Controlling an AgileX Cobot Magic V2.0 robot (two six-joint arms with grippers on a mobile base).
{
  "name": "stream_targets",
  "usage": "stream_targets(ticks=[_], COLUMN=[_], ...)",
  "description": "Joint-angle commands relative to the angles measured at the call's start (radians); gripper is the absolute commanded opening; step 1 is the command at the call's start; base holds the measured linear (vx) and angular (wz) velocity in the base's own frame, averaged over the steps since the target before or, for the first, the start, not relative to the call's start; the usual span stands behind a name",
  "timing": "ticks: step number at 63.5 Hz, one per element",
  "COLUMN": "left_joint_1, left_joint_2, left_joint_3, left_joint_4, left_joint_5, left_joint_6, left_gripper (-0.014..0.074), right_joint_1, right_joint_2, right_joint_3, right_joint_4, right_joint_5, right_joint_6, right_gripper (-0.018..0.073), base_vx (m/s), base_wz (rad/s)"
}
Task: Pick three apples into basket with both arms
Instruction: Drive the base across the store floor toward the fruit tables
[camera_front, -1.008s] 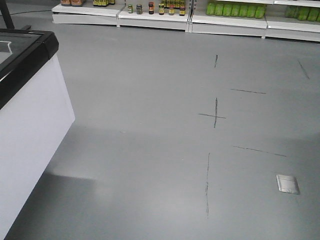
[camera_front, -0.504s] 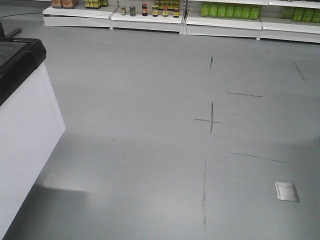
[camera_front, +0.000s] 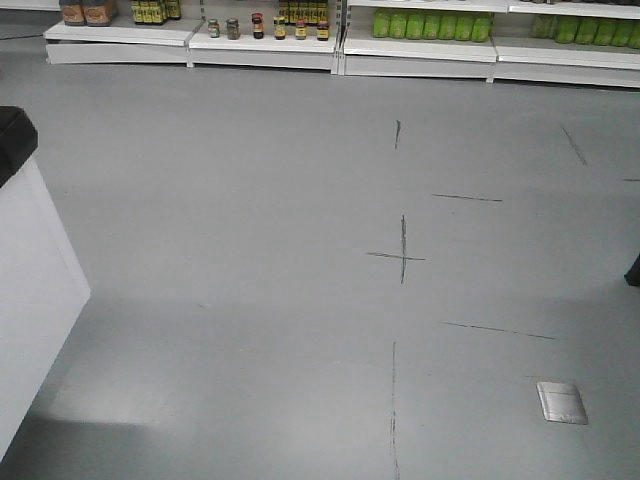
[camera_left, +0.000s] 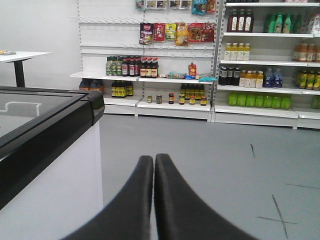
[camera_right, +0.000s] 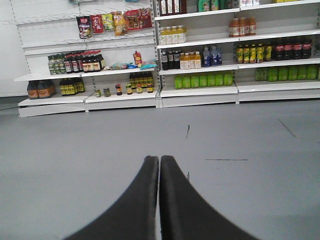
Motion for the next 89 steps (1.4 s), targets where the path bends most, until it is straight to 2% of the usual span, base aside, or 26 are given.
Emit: stream_targets(ticks=[1, 54, 89], left_joint_1=[0.001, 0.001, 0.001], left_joint_2=[-0.014, -0.014, -0.014], left_joint_3=[-0.022, -0.022, -0.022], left_joint_4=[-0.001, -0.001, -0.001], left_joint_5=[-0.078, -0.078, -0.078], left_joint_6=[-0.002, -0.002, -0.002], left_gripper=[-0.0008, -0.0008, -0.0008], right_joint_1=[-0.005, -0.005, -0.005], right_joint_2=[-0.011, -0.011, -0.011], right_joint_3=[0.004, 0.004, 0.004], right_joint_4=[-0.011, -0.011, -0.011], right_joint_5=[-0.069, -0.069, -0.069], right_joint_6=[-0.003, -0.003, -0.003], right_gripper=[-0.0005, -0.0005, -0.0005], base_vx=[0.20, 0.21, 0.18], base_wz=[-0.12, -0.15, -0.37])
